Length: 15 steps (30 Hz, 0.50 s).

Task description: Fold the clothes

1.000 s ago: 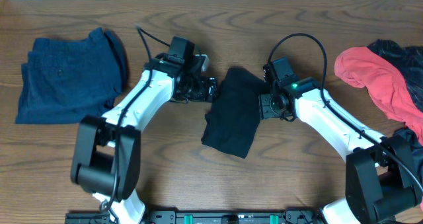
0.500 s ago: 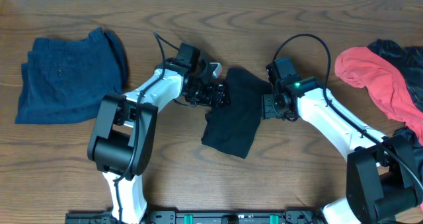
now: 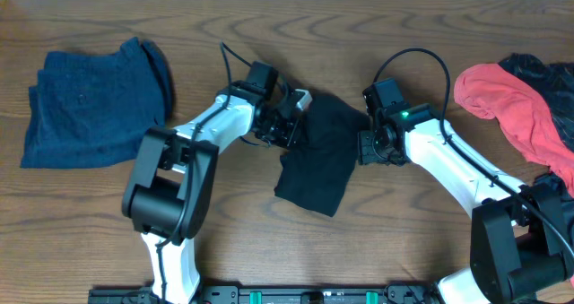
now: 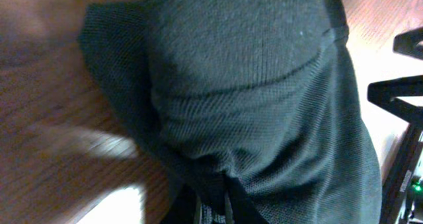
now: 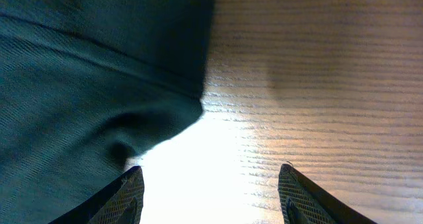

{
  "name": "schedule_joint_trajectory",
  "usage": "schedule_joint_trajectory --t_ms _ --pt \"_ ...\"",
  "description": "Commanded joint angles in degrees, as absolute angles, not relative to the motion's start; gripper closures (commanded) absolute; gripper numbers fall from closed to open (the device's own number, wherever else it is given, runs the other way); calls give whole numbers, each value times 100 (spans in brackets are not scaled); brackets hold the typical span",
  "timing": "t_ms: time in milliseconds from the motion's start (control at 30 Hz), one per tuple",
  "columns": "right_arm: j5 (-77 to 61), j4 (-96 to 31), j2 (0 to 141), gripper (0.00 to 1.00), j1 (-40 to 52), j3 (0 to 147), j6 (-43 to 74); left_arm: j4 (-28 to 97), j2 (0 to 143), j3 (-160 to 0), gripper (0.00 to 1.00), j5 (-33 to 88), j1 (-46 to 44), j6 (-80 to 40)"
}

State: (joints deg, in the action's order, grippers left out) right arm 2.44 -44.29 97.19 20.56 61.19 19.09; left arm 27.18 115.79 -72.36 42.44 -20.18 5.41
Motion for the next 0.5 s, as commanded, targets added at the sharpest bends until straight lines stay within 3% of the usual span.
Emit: schedule_joint_trajectory --t_ms 0,467 --pt "322 -4504 9566 37 1949 6224 1992 2867 10921 -7273 94 3662 -1673 615" --pt "322 -4611 9185 37 1608 6224 1968 3284 9137 -7277 94 657 -609 823"
